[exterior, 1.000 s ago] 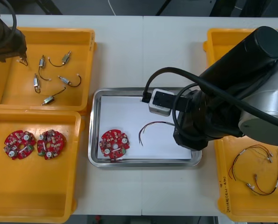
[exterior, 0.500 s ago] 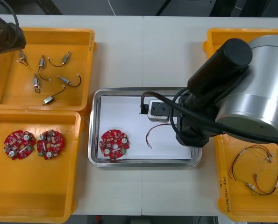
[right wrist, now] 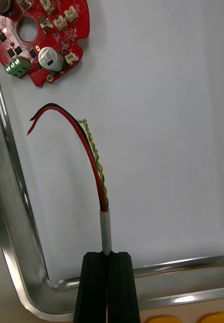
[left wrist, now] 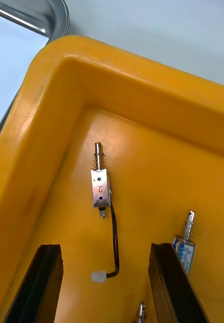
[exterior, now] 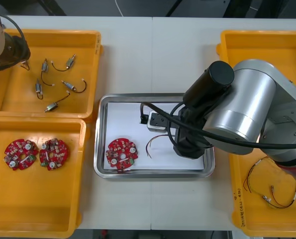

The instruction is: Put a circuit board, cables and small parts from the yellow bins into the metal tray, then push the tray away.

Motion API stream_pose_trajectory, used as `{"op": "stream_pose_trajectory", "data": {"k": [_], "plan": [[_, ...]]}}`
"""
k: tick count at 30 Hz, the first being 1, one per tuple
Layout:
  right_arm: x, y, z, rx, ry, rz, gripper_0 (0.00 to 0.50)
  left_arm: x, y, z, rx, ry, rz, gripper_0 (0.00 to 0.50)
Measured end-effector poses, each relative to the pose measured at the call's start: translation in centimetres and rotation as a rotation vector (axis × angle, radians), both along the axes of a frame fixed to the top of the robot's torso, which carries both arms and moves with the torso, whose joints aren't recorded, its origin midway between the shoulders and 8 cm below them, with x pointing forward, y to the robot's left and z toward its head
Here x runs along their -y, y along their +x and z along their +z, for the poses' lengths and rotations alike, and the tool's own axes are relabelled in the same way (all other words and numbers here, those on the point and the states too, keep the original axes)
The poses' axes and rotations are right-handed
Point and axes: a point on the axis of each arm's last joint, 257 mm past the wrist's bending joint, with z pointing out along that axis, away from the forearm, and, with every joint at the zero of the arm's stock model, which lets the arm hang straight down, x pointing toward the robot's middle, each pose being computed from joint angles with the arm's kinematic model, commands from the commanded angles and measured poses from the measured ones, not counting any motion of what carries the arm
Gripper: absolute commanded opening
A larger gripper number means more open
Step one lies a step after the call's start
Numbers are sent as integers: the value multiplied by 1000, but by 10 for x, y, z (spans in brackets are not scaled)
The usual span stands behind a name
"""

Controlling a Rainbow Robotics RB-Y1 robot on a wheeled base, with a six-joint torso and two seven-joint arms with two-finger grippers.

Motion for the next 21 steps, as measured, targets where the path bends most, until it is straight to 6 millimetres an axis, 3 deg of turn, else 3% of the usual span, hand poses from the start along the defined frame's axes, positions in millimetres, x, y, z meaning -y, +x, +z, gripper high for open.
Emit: {"op": "stream_pose_trajectory", "data": {"k": [14,21], "plan": [[-3,13,-33,22,-19,-10,0,7,17,-23,34,3,-24,500],[9,18,-56,-15,-60,-13,0,4,25,-25,71,2,-26,500]]}}
